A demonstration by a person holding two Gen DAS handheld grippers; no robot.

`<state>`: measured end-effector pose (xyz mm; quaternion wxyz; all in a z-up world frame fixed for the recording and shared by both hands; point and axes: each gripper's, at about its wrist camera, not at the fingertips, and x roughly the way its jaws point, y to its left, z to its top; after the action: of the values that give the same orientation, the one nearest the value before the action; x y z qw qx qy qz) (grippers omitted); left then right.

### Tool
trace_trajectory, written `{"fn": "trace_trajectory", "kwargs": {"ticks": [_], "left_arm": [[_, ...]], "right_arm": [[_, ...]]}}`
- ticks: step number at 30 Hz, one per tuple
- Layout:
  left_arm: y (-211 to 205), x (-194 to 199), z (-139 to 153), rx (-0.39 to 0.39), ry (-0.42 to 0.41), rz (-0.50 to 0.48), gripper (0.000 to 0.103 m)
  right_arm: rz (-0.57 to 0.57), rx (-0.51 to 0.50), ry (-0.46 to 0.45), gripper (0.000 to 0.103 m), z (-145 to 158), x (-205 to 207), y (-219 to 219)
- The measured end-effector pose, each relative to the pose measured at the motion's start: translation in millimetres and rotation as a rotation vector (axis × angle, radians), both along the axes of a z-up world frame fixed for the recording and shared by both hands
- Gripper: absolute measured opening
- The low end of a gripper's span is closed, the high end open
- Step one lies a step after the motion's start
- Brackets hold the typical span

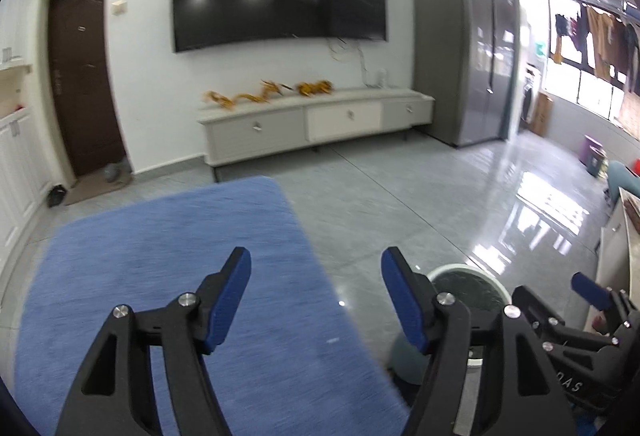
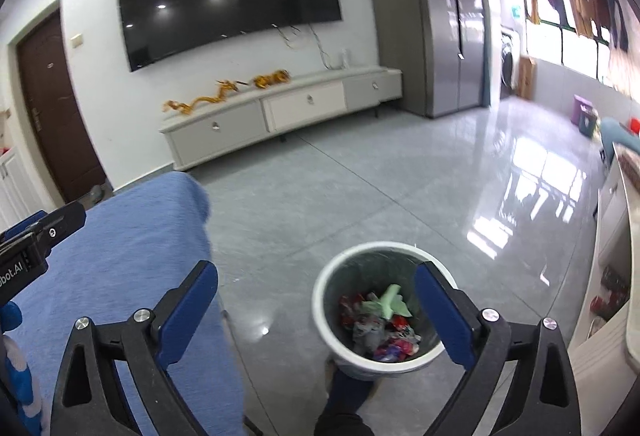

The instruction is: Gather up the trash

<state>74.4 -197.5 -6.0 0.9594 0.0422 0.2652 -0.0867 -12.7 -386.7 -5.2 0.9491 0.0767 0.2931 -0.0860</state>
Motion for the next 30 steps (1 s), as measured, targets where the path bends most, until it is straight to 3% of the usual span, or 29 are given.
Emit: {"fn": "trace_trajectory", "kwargs": {"ticks": [3,5,10,17,30], "left_arm": [[29,-23,10,0.001,-0.034,0.041,0.067],[48,-37,16,0.001,-0.055,0.069,0.077],[86,-67,27,-0.007,-0.104,0.131,0.081],[131,-105,41,-0.041,-0.178,0.207,0.099],[164,-137,47,-0.073,-0.239,0.234,0.103]], "right_arm": [[0.033,-0.020,-0.032,0.103,13,-11,25],[0.054,-0.035,-0.054,0.103,23,-19,40],[0.103,-0.074,-0.093,0.103,39,-34,75],[0.142,-0.106,-0.143,0.103,50,-50,113],[0.134,-0.164,-0.183,0.103,51,-70,154]]}}
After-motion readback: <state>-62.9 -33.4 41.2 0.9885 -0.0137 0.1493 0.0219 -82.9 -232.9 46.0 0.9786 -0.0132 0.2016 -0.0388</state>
